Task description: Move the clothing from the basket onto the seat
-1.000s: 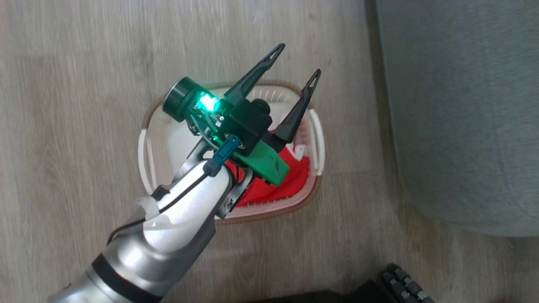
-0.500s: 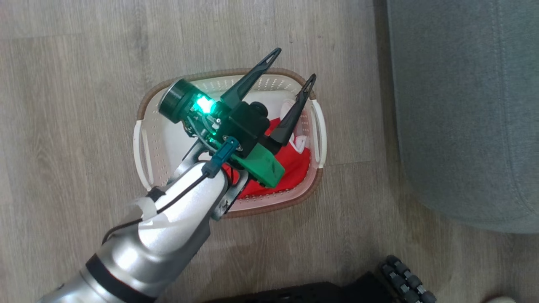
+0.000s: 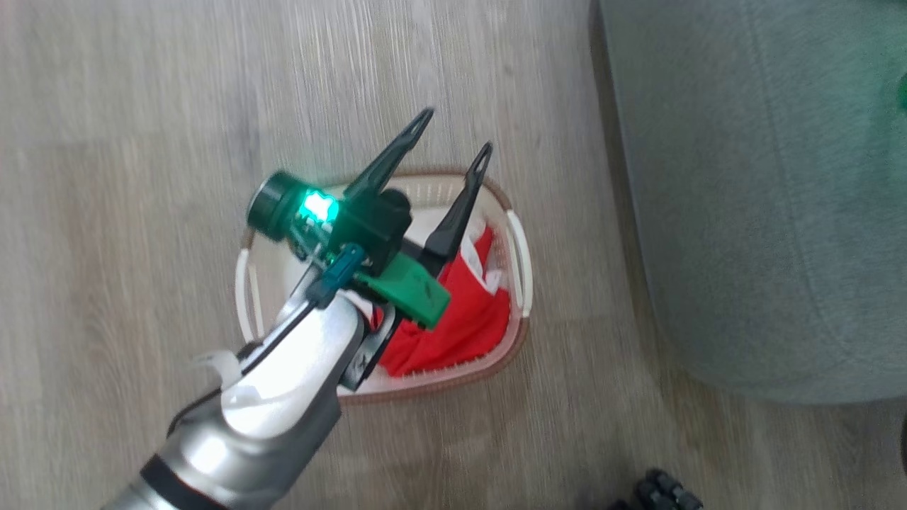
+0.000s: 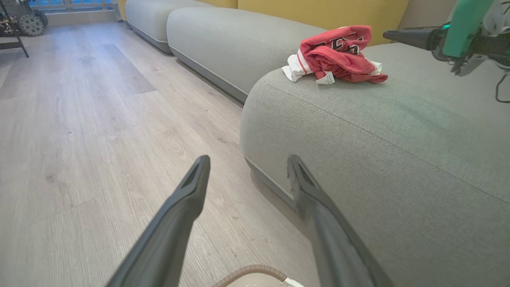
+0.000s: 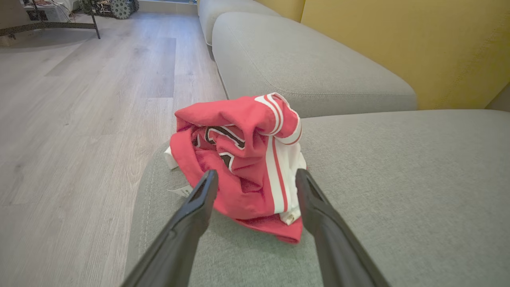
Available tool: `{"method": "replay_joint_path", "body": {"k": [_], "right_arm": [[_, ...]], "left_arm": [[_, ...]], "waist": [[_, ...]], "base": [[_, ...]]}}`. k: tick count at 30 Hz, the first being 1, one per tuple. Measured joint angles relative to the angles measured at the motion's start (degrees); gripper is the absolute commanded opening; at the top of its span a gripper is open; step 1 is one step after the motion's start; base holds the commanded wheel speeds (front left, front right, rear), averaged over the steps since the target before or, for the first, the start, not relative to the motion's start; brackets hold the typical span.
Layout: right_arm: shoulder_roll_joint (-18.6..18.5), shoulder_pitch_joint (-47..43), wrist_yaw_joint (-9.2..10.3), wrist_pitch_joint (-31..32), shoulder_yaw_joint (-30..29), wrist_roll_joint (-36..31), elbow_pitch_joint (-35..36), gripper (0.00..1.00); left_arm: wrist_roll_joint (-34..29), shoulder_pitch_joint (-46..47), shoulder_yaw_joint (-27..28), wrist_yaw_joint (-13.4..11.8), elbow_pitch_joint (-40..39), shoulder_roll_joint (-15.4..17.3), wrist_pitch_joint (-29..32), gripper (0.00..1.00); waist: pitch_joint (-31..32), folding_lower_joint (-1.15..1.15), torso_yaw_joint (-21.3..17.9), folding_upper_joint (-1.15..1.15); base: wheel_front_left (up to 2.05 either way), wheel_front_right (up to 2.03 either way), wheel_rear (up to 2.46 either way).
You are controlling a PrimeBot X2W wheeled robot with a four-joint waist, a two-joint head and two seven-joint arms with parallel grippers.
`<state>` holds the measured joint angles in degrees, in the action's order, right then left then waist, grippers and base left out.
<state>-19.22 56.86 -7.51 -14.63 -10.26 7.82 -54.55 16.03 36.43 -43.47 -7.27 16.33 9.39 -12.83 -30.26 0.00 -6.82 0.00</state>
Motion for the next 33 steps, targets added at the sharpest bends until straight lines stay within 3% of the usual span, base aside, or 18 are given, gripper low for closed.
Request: {"method": "replay_joint_path", "body": {"k": [12,20,33], "right_arm": [[0.1,-9.0,0.0,0.0,8.3,3.5,5.1,1.0],[3.6,-18.0,0.0,0.0,15.9,6.8,9.9,1.0],[10.3,-35.6,0.0,0.0,15.6,3.7,23.6,1.0]], "left_arm": [[3.7,-7.9,4.0,-1.5,3.5,-0.7,-1.5,1.0],[5.1,-20.5,12.2,-3.9,1.7,-0.2,-1.5,1.0],[3.9,-34.2,21.7,-5.4,-2.8,0.9,-1.5,1.0]], "waist": [[13.1,0.0,1.6,0.0],[23.2,-0.01,4.5,0.0],[30.5,-0.01,8.5,0.0]], "base": [[0.0,0.0,0.0],[0.0,0.0,0.0],[0.0,0.0,0.0]]}}
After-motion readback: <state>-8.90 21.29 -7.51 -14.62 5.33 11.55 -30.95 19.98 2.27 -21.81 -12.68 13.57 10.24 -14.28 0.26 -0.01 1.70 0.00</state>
